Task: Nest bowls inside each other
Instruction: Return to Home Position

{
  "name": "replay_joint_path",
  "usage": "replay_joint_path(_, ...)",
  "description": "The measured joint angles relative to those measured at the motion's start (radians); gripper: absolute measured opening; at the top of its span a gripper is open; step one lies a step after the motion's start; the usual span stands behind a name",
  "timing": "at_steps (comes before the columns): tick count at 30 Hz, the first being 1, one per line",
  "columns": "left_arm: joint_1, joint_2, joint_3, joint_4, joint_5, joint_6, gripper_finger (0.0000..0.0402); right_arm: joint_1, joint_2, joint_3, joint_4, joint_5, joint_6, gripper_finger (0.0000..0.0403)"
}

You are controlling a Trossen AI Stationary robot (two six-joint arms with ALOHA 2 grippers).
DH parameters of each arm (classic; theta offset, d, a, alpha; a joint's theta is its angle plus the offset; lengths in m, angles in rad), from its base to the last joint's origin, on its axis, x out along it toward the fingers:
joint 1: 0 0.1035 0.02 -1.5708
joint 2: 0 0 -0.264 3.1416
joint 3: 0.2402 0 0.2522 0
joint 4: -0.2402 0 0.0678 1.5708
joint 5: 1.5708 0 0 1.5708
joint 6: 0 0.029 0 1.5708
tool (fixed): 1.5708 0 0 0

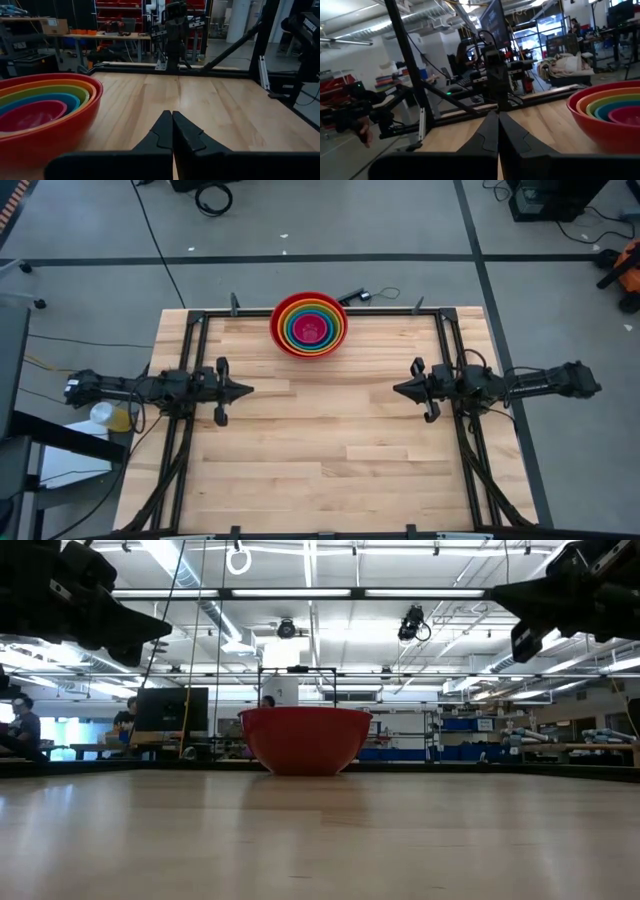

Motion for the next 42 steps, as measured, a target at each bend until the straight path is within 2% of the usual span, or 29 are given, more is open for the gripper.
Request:
replay_joint_path(10, 0.037, -0.014, 0.0, 0.011, 0.0, -0.002, 0.0, -0.054, 0.0, 0.0, 0.012, -0.075, 0.005, 0.0004)
replay_joint_path(15, 0.035, -0.085, 0.0, -0.014, 0.015, -0.002, 0.0, -0.054, 0.0, 0.0, 0.012, -0.084, 0.009, 0.0004)
replay_joint_path(19, 0.035, -0.174, 0.0, -0.109, 0.016, -0.01, 0.0, -0.052, 0.0, 0.0, 0.012, -0.101, 0.047, 0.0004)
replay_joint_path(25, 0.021, -0.17, -0.003, -0.117, 0.049, -0.024, 0.0, -0.037, -0.002, 0.0, 0.012, -0.088, 0.051, 0.0004)
replay_joint_path(28, 0.018, -0.166, -0.063, 0.022, 0.05, -0.043, 0.0, -0.037, -0.002, 0.0, 0.01, -0.063, 0.033, 0.0004)
replay_joint_path(42, 0.01, -0.161, -0.064, -0.038, 0.046, -0.032, 0.0, -0.037, -0.001, 0.0, -0.024, -0.045, 0.026, 0.0006)
